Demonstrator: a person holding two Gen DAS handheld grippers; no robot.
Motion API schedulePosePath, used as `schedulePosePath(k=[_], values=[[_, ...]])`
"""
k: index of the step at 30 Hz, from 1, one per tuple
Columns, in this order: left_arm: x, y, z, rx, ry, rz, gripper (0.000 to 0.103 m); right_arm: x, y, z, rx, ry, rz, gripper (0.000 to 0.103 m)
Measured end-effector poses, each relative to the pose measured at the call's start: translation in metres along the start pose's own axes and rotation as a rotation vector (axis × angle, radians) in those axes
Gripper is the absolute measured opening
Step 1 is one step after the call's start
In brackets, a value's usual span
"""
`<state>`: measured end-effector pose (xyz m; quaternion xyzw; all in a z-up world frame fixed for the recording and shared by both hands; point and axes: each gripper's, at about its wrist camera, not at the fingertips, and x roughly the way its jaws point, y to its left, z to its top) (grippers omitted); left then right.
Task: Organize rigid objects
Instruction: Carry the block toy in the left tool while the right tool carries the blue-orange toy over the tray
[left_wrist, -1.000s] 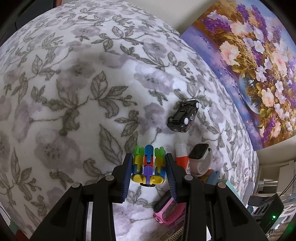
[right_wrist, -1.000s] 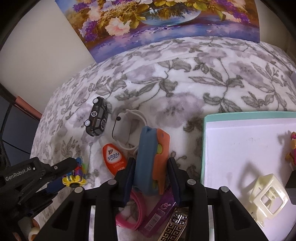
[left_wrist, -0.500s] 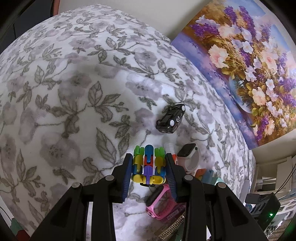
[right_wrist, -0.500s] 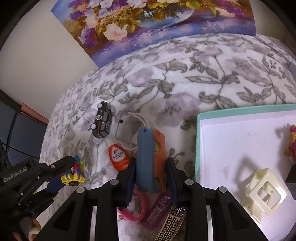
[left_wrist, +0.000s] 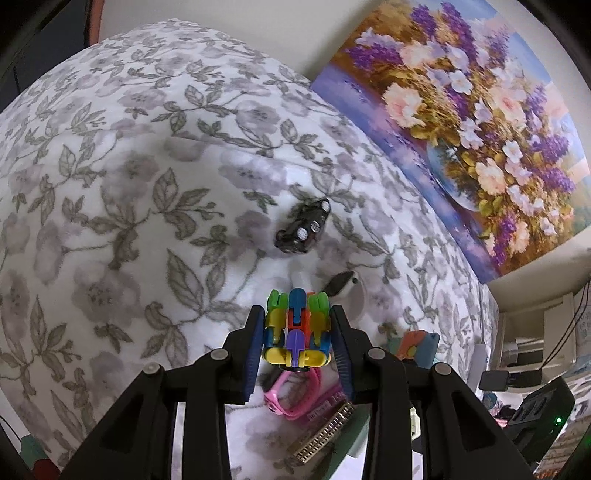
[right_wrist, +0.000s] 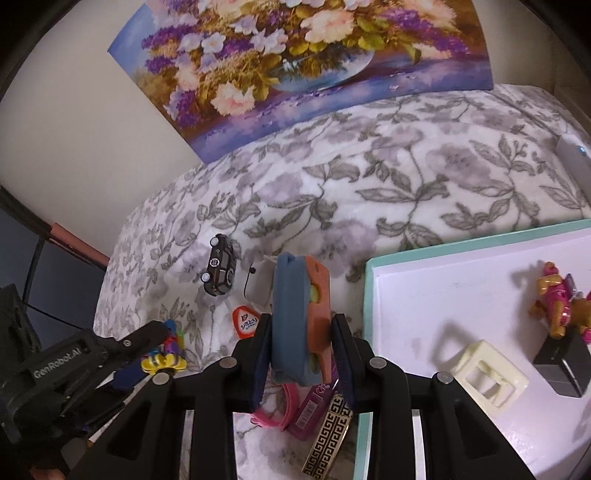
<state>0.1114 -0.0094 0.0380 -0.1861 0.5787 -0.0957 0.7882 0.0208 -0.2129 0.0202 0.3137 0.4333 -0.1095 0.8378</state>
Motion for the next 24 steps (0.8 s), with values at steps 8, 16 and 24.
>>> schedulePosePath(k=[8, 16, 24], values=[[-0.007, -0.019, -0.01, 0.043, 0.0, -0.018, 0.037, -0.025, -0.016, 0.003, 0.043, -0.03, -0.035, 0.034], [-0.008, -0.044, -0.024, 0.11, 0.008, -0.023, 0.037, -0.054, -0.048, 0.006, 0.095, -0.073, -0.096, 0.034], [-0.002, -0.078, -0.048, 0.203, 0.021, -0.041, 0.037, -0.073, -0.089, 0.008, 0.177, -0.087, -0.133, 0.034]])
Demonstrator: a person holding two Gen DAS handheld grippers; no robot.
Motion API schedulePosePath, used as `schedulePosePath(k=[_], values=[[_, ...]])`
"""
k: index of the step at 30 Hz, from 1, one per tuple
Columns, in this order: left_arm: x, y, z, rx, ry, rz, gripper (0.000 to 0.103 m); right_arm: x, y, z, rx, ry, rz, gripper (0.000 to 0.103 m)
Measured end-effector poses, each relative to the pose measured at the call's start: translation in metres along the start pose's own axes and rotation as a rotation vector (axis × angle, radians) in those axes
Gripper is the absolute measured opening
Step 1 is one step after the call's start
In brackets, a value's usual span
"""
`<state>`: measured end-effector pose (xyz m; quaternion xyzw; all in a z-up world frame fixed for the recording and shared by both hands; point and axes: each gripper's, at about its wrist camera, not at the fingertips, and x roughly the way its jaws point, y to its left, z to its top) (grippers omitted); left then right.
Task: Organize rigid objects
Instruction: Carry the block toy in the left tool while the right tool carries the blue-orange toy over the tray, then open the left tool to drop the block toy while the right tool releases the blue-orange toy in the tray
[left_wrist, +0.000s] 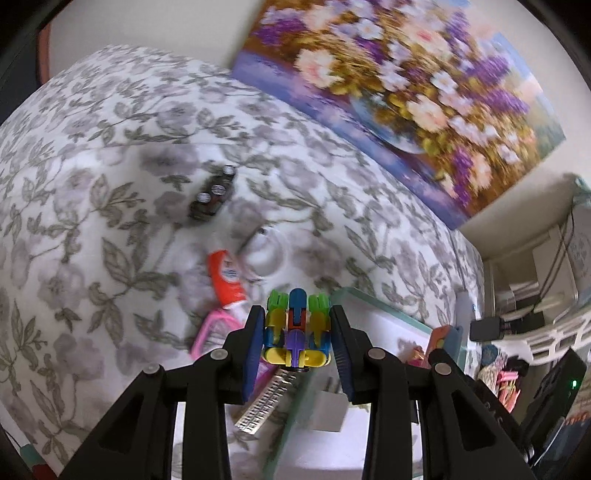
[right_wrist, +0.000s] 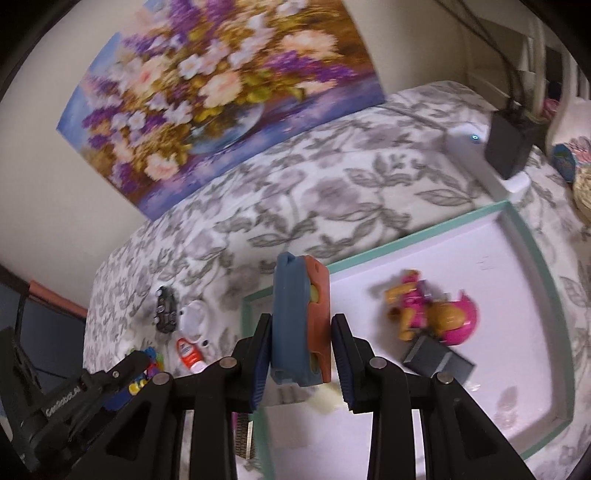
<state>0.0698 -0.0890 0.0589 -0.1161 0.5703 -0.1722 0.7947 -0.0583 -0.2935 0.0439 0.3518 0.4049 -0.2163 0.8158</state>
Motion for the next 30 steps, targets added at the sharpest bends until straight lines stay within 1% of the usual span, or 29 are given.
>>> schedulePosePath(k=[3, 6, 9, 14, 17, 22, 30], values=[[0.004, -0.016, -0.006, 0.044, 0.002, -0.01, 0.037, -0.004, -0.011, 0.004, 0.002, -0.012, -0.025, 0.034], [0.011, -0.029, -0.012, 0.074, 0.023, -0.019, 0.037, -0.008, -0.021, 0.007, 0.018, -0.023, -0.032, 0.034], [0.018, -0.041, -0.018, 0.112, 0.035, -0.012, 0.037, -0.013, -0.035, 0.012, 0.042, -0.038, -0.048, 0.034], [0.028, -0.055, -0.027, 0.161, 0.052, -0.008, 0.037, -0.021, -0.056, 0.018, 0.062, -0.07, -0.118, 0.034], [0.034, -0.059, -0.03, 0.181, 0.064, -0.008, 0.037, -0.025, -0.07, 0.022, 0.075, -0.086, -0.188, 0.034], [0.043, -0.068, -0.036, 0.21, 0.077, -0.017, 0.037, -0.025, -0.091, 0.025, 0.105, -0.075, -0.249, 0.034], [0.05, -0.076, -0.038, 0.244, 0.067, -0.034, 0.037, -0.005, -0.1, 0.02, 0.072, -0.012, -0.332, 0.034]])
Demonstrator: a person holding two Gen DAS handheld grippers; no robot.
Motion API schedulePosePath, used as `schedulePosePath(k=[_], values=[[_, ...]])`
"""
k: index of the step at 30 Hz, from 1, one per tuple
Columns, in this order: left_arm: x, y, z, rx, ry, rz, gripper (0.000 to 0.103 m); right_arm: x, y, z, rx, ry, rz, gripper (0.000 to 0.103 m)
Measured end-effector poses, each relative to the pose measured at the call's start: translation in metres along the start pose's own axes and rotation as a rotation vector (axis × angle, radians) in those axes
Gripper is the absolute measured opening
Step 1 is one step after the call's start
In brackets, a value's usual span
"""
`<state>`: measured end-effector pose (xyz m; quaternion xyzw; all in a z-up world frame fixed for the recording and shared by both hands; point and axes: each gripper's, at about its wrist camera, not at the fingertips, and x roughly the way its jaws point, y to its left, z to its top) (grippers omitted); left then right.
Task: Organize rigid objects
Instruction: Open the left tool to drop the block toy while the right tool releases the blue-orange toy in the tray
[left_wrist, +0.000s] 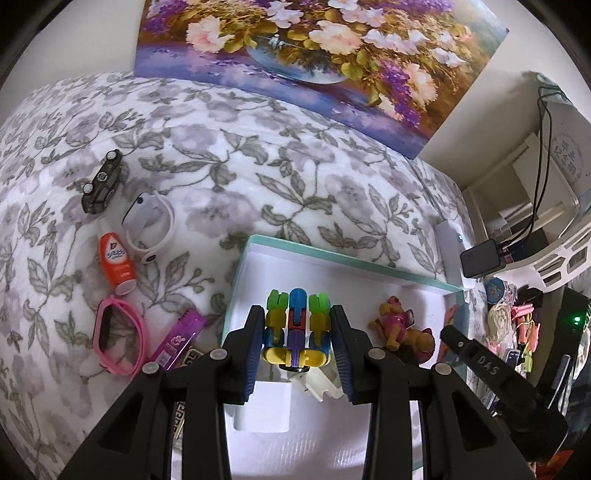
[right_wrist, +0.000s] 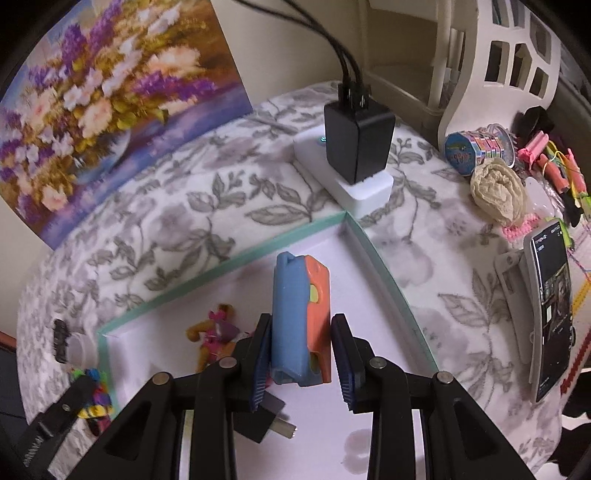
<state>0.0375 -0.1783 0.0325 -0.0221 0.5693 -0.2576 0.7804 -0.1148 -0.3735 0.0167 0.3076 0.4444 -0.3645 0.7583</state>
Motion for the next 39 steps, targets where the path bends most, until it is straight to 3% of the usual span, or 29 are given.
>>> schedulePosePath(k=[12, 13, 16, 20, 23, 26, 31, 34, 39], values=[[0.01, -0.011, -0.003, 0.05, 0.013, -0.006, 0.037, 0.007, 0.005, -0.002, -0.018, 0.029, -0.014, 0.034], [0.01, -0.012, -0.003, 0.054, 0.015, -0.005, 0.038, 0.007, 0.005, -0.003, -0.018, 0.031, -0.015, 0.035], [0.009, -0.012, -0.002, 0.051, 0.014, 0.004, 0.055, 0.008, 0.005, -0.002, -0.022, 0.039, -0.018, 0.034], [0.002, -0.009, 0.001, 0.041, 0.011, 0.006, 0.056, 0.005, 0.009, -0.001, -0.034, 0.049, -0.026, 0.034], [-0.005, -0.006, 0.006, 0.043, -0.012, 0.049, 0.057, 0.003, 0.013, -0.001, -0.044, 0.059, -0.033, 0.038], [-0.008, 0.001, 0.009, 0.037, -0.02, 0.086, 0.057, -0.002, 0.018, -0.001, -0.042, 0.058, -0.019, 0.051], [-0.012, 0.017, 0.015, 0.013, -0.023, 0.149, 0.058, -0.009, 0.033, -0.005, -0.08, 0.051, -0.005, 0.058], [-0.015, 0.028, 0.018, -0.009, -0.033, 0.171, 0.078, -0.012, 0.043, -0.008, -0.098, 0.049, 0.016, 0.066], [-0.021, 0.046, 0.023, -0.041, -0.053, 0.203, 0.079, -0.013, 0.064, -0.016, -0.143, 0.048, 0.029, 0.071]])
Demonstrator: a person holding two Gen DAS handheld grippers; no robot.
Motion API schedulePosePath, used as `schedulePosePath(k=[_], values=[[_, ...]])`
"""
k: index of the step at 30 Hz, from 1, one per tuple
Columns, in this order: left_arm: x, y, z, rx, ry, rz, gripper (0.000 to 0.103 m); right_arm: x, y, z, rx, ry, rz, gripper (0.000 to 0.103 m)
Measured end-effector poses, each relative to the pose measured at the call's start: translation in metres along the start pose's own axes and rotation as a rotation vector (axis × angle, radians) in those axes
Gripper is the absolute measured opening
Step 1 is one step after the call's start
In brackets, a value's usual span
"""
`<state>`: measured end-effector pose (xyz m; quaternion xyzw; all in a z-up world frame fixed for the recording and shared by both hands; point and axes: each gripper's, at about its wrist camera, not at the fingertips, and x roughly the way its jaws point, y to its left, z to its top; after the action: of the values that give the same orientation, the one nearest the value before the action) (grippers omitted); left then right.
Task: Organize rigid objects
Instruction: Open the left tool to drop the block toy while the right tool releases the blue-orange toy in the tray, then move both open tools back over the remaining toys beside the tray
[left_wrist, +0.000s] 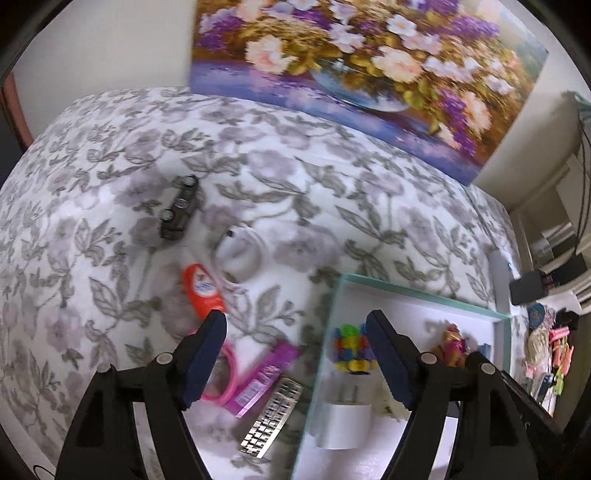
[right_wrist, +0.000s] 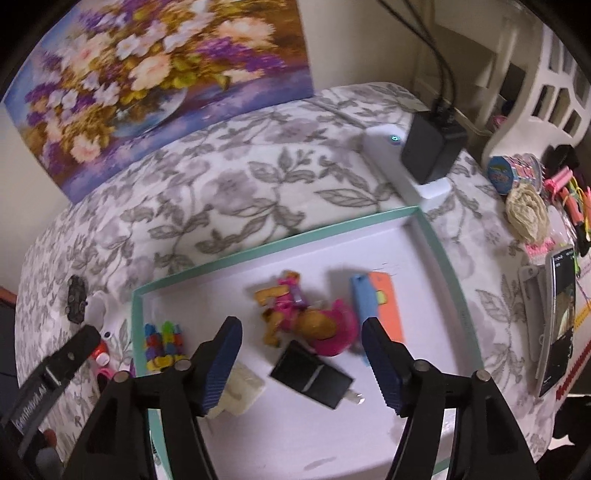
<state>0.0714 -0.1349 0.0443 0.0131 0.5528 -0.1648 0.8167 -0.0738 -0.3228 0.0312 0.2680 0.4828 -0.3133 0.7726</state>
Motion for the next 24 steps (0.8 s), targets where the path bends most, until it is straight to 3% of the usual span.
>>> schedulePosePath(k=[15, 19, 24], values=[[-0.007, 0.059, 0.01, -0.093, -0.032, 0.104, 0.083, -0.007, 0.062, -0.016, -0.114, 0.006, 0.037, 0.084], [-0.011, 0.07, 0.011, -0.11, -0.034, 0.105, 0.083, -0.011, 0.076, -0.021, -0.142, -0.001, 0.041, 0.095], [-0.018, 0.085, 0.013, -0.13, -0.051, 0.124, 0.084, -0.013, 0.093, -0.027, -0.184, -0.005, 0.04, 0.095]])
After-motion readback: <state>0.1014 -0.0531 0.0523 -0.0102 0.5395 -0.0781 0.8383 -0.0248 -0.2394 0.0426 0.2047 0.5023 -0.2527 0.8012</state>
